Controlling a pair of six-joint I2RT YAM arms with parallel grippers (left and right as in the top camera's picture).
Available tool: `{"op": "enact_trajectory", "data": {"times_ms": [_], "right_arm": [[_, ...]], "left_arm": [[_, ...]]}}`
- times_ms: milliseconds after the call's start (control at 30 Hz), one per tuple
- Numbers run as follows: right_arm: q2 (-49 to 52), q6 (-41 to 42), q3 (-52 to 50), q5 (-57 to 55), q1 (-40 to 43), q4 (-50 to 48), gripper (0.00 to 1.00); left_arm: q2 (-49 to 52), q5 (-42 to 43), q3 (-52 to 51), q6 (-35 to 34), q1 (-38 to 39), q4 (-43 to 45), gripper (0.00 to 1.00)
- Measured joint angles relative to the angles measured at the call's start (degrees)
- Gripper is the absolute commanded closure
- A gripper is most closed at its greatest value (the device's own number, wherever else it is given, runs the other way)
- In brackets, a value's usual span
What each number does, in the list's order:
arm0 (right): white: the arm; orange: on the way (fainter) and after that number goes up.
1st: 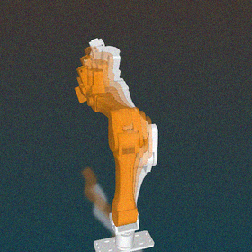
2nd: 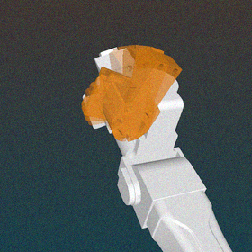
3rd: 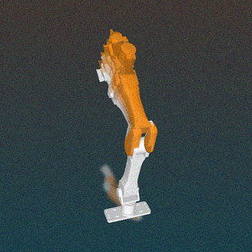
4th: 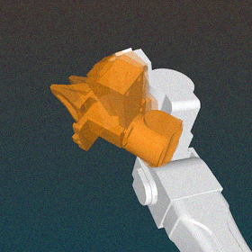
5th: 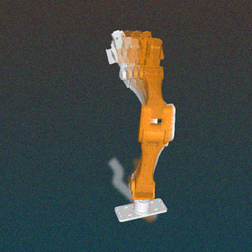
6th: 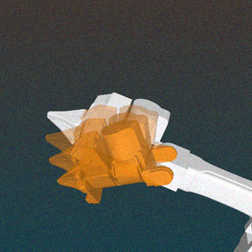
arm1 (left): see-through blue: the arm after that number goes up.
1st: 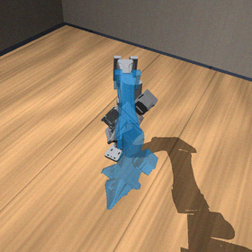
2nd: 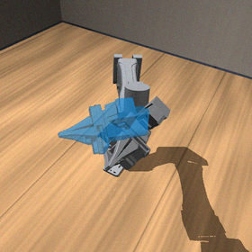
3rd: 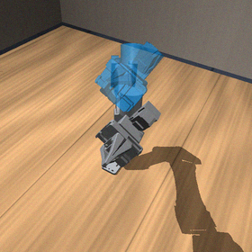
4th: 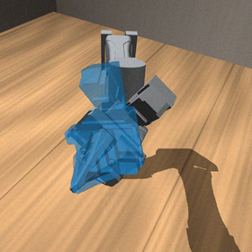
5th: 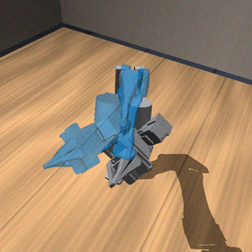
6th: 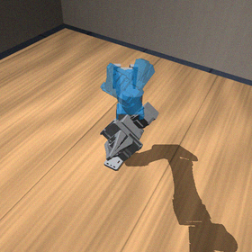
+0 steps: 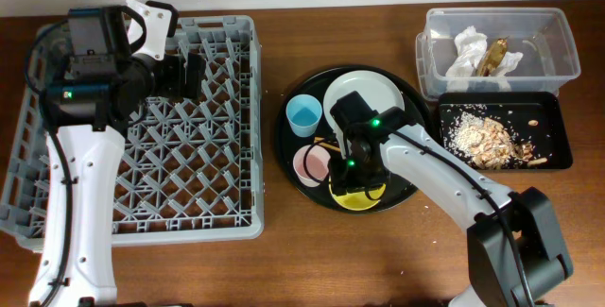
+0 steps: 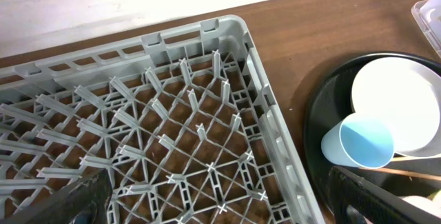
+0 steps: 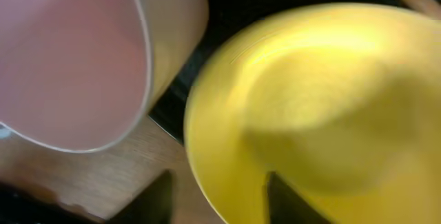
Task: Sort waste into correct bins and load items into the dishwasher rack
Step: 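Set the empty yellow bowl back on the round tray, then lift the pink cup with right gripper and pass it to left gripper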
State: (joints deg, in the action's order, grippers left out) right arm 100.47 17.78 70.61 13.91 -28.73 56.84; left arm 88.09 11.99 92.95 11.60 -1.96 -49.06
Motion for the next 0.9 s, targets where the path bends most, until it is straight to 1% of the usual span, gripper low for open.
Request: {"op": "enact_trajectory", "data": {"times_ms": [33, 67, 133, 200, 300, 367, 400, 467, 533, 567, 800, 833, 900], "right_arm": [[0.0, 0.0, 1.4, 0.0, 1.1, 2.0, 0.50], [0.0, 0.1, 3.3, 0.0, 2.2, 3.5, 0.46], [-1.1, 0.1, 10.2, -0.2, 4.8, 4.2, 0.42], [-2.7, 0.0, 13.1, -0.4, 4.5, 3.6, 0.41], [-1.7, 0.0, 13.2, -0.4, 1.6, 2.0, 0.42], [1.2, -0.2, 13.2, -0.4, 0.9, 1.5, 0.54], [3.6, 0.1, 13.2, -0.4, 0.9, 1.5, 0.68], [5.3, 0.6, 13.2, -0.3, 0.9, 1.5, 0.77], [7.6, 1.1, 13.2, -0.4, 0.9, 1.3, 0.81], [7.9, 1.2, 13.2, -0.4, 0.9, 0.9, 0.96], [9.7, 1.3, 13.2, 0.3, 0.8, 0.5, 0.96], [9.7, 1.2, 13.7, 1.7, 1.0, 1.3, 0.96], [8.9, 0.0, 17.5, 4.6, 2.7, 4.5, 0.96]], "left_arm": [[0.0, 0.0, 0.0, 0.0, 0.0, 0.0, 0.01], [0.0, 0.0, 0.0, 0.0, 0.0, 0.0, 0.01], [0.0, 0.0, 0.0, 0.0, 0.0, 0.0, 0.01], [0.0, 0.0, 0.0, 0.0, 0.0, 0.0, 0.01], [0.0, 0.0, 0.0, 0.0, 0.0, 0.0, 0.01], [0.0, 0.0, 0.0, 0.0, 0.0, 0.0, 0.01], [0.0, 0.0, 0.0, 0.0, 0.0, 0.0, 0.01], [0.0, 0.0, 0.0, 0.0, 0.0, 0.2, 0.01], [0.0, 0.0, 0.0, 0.0, 0.0, 0.2, 0.01], [0.0, 0.0, 0.0, 0.0, 0.0, 0.2, 0.01], [0.0, 0.0, 0.0, 0.0, 0.0, 0.2, 0.01], [0.0, 0.0, 0.0, 0.0, 0.0, 0.2, 0.01], [0.0, 1.2, 0.1, 0.0, 0.0, -2.9, 0.01]]}}
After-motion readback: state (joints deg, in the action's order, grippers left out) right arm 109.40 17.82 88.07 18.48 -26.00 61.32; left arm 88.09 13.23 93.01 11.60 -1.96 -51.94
